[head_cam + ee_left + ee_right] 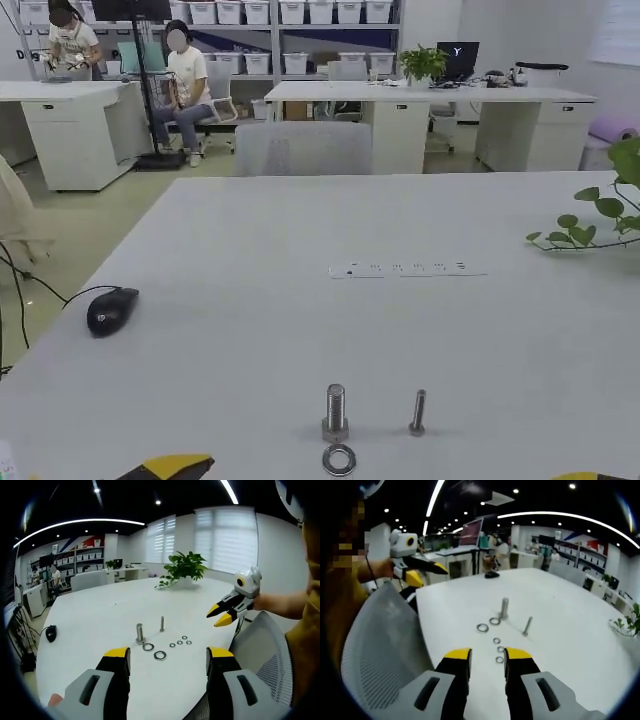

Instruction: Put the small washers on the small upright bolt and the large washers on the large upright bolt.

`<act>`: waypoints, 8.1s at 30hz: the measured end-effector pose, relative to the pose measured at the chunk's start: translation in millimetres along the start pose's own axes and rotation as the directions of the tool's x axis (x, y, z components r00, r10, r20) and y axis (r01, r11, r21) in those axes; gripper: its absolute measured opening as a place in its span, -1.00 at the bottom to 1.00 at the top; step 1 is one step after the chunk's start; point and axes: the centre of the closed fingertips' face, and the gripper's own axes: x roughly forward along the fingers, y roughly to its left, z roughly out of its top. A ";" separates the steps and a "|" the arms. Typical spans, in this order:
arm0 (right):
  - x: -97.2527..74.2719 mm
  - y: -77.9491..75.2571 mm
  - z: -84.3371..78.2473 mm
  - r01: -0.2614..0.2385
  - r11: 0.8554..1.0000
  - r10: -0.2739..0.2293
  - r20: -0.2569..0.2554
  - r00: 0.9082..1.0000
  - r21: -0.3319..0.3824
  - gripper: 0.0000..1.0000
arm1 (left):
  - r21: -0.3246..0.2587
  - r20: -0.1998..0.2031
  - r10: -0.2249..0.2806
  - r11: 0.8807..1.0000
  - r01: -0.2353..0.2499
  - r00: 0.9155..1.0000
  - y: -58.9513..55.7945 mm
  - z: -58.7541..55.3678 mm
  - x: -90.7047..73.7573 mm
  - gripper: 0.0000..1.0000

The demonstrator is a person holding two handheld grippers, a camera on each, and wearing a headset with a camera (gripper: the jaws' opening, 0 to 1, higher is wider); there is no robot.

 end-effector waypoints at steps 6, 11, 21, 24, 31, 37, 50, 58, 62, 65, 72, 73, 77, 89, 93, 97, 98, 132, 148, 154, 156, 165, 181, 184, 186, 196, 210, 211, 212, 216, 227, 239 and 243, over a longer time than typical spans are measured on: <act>-0.3 -0.5 -1.5 0.002 1.000 -0.002 -0.002 1.000 0.002 -0.45 | -0.001 0.000 -0.003 1.000 0.003 1.000 -1.5 -0.2 1.7 0.21; -1.1 -1.4 -0.1 0.006 1.000 -0.006 0.002 1.000 0.000 -0.45 | -0.001 -0.001 -0.006 1.000 0.006 1.000 -2.5 -1.0 3.0 0.21; -2.1 1.5 2.9 0.000 1.000 0.000 0.001 1.000 -0.017 -0.45 | 0.005 0.004 -0.012 1.000 0.012 1.000 -5.7 1.0 3.0 0.22; -1.8 0.0 0.9 0.002 1.000 -0.002 -0.011 1.000 -0.021 -0.45 | 0.002 0.007 -0.016 1.000 0.016 1.000 -6.8 0.7 3.8 0.22; 0.8 -0.9 -3.6 -0.015 0.999 0.013 -0.041 0.999 -0.036 -0.45 | -0.004 0.007 -0.015 1.000 0.015 1.000 -6.8 -0.3 5.1 0.22; 5.3 -1.7 -6.3 -0.035 0.999 0.032 -0.054 0.998 -0.040 -0.45 | -0.003 -0.003 -0.014 1.000 0.014 1.000 -7.5 -1.5 7.2 0.21; 25.4 -8.0 -28.3 -0.124 0.987 0.105 -0.177 0.979 -0.104 -0.46 | -0.018 -0.010 -0.002 1.000 0.002 1.000 -2.3 -1.5 14.6 0.21; 39.6 -9.7 -32.9 -0.187 0.976 0.157 -0.225 0.961 -0.116 -0.46 | -0.030 -0.007 0.012 0.999 -0.012 1.000 0.8 -1.1 13.6 0.21; 46.4 -11.1 -37.1 -0.219 0.967 0.180 -0.262 0.948 -0.128 -0.46 | -0.035 -0.010 0.017 0.999 -0.017 1.000 1.2 -2.4 12.7 0.21; 52.5 -13.9 -39.9 -0.247 0.957 0.196 -0.296 0.935 -0.149 -0.46 | -0.043 -0.013 0.022 0.999 -0.023 1.000 1.0 -3.6 11.8 0.21; 63.5 -15.7 -57.0 -0.349 0.912 0.234 -0.427 0.874 -0.214 -0.46 | -0.052 -0.015 0.030 0.998 -0.031 0.999 2.5 -5.1 11.5 0.21; 64.8 -15.3 -58.5 -0.357 0.909 0.237 -0.436 0.868 -0.215 -0.46 | -0.054 -0.017 0.031 0.998 -0.032 0.999 2.8 -5.3 11.6 0.21; 70.3 -15.9 -59.7 -0.385 0.893 0.247 -0.462 0.852 -0.233 -0.46 | -0.060 -0.013 0.040 0.997 -0.041 0.999 5.7 -4.7 10.9 0.21; 80.8 -18.1 -68.8 -0.454 0.854 0.261 -0.544 0.797 -0.255 -0.48 | -0.077 -0.012 0.054 0.996 -0.055 0.998 10.7 -6.3 9.8 0.21; 80.8 -19.0 -71.3 -0.469 0.843 0.260 -0.566 0.783 -0.262 -0.49 | -0.080 -0.018 0.059 0.995 -0.060 0.998 11.5 -8.3 8.8 0.21; 81.5 -20.1 -72.4 -0.472 0.843 0.261 -0.572 0.778 -0.257 -0.50 | -0.081 -0.017 0.063 0.995 -0.064 0.998 11.6 -8.5 9.4 0.21; 81.5 -20.3 -72.3 -0.472 0.843 0.261 -0.572 0.778 -0.257 -0.50 | -0.082 -0.015 0.064 0.995 -0.065 0.998 11.6 -8.4 9.6 0.21; 82.3 -21.5 -73.2 -0.502 0.814 0.248 -0.606 0.756 -0.292 -0.70 | -0.073 -0.007 0.069 0.995 -0.070 0.998 9.1 -7.5 10.5 0.21; 83.9 -20.6 -71.7 -0.474 0.839 0.243 -0.596 0.765 -0.267 -0.75 | -0.063 -0.011 0.063 0.996 -0.064 0.998 7.4 -6.3 10.3 0.22; 81.5 -20.3 -62.4 -0.472 0.839 0.242 -0.590 0.770 -0.272 -0.75 | -0.061 -0.016 0.060 0.996 -0.061 0.998 7.6 -7.3 10.6 0.22; 80.6 -22.3 -59.3 -0.469 0.839 0.237 -0.589 0.773 -0.277 -0.75 | -0.062 -0.014 0.058 0.996 -0.059 0.998 7.7 -7.2 10.8 0.22; 76.6 -32.6 -37.0 -0.448 0.842 0.218 -0.570 0.792 -0.300 -0.75 | -0.056 -0.020 0.053 0.997 -0.054 0.998 9.0 -7.4 12.2 0.22; 78.0 -73.7 5.4 -0.385 0.847 0.143 -0.542 0.828 -0.366 -0.75 | -0.056 -0.015 0.042 0.998 -0.043 0.999 7.2 -6.2 19.1 0.22; 82.2 -80.5 12.6 -0.375 0.848 0.131 -0.537 0.833 -0.375 -0.75 | -0.054 -0.020 0.040 0.998 -0.041 0.999 7.0 -7.3 19.6 0.22; 84.5 -83.5 16.7 -0.370 0.847 0.126 -0.532 0.837 -0.381 -0.75 | -0.055 -0.020 0.039 0.998 -0.040 0.999 6.7 -7.4 19.7 0.22; 98.1 -95.8 25.9 -0.363 0.839 0.104 -0.536 0.838 -0.405 -0.75 | -0.061 -0.016 0.045 0.997 -0.046 0.999 9.1 -7.2 20.0 0.22; 114.6 -101.1 23.9 -0.386 0.833 0.113 -0.561 0.820 -0.397 -0.75 | -0.068 -0.014 0.051 0.996 -0.052 0.999 11.2 -7.5 19.8 0.22; 114.7 -101.1 23.1 -0.388 0.832 0.113 -0.564 0.818 -0.396 -0.75 | -0.068 -0.014 0.052 0.996 -0.052 0.999 11.2 -7.6 19.8 0.22; 115.5 -101.1 22.5 -0.390 0.830 0.112 -0.565 0.817 -0.399 -0.75 | -0.068 -0.014 0.051 0.996 -0.052 0.999 11.1 -7.6 19.8 0.22; 117.3 -100.9 19.2 -0.397 0.829 0.115 -0.574 0.811 -0.395 -0.75 | -0.072 -0.017 0.054 0.996 -0.055 0.998 11.3 -8.9 19.4 0.21; 123.7 -103.2 9.9 -0.411 0.825 0.120 -0.591 0.798 -0.387 -0.75 | -0.077 -0.015 0.063 0.995 -0.064 0.998 13.2 -9.1 19.1 0.21; 136.5 -103.6 -8.5 -0.430 0.817 0.123 -0.611 0.782 -0.385 -0.74 | -0.086 -0.019 0.066 0.994 -0.068 0.998 14.8 -10.8 19.1 0.21; 141.3 -104.3 -16.2 -0.435 0.819 0.132 -0.615 0.778 -0.374 -0.74 | -0.085 -0.021 0.063 0.994 -0.065 0.998 14.8 -11.0 19.0 0.21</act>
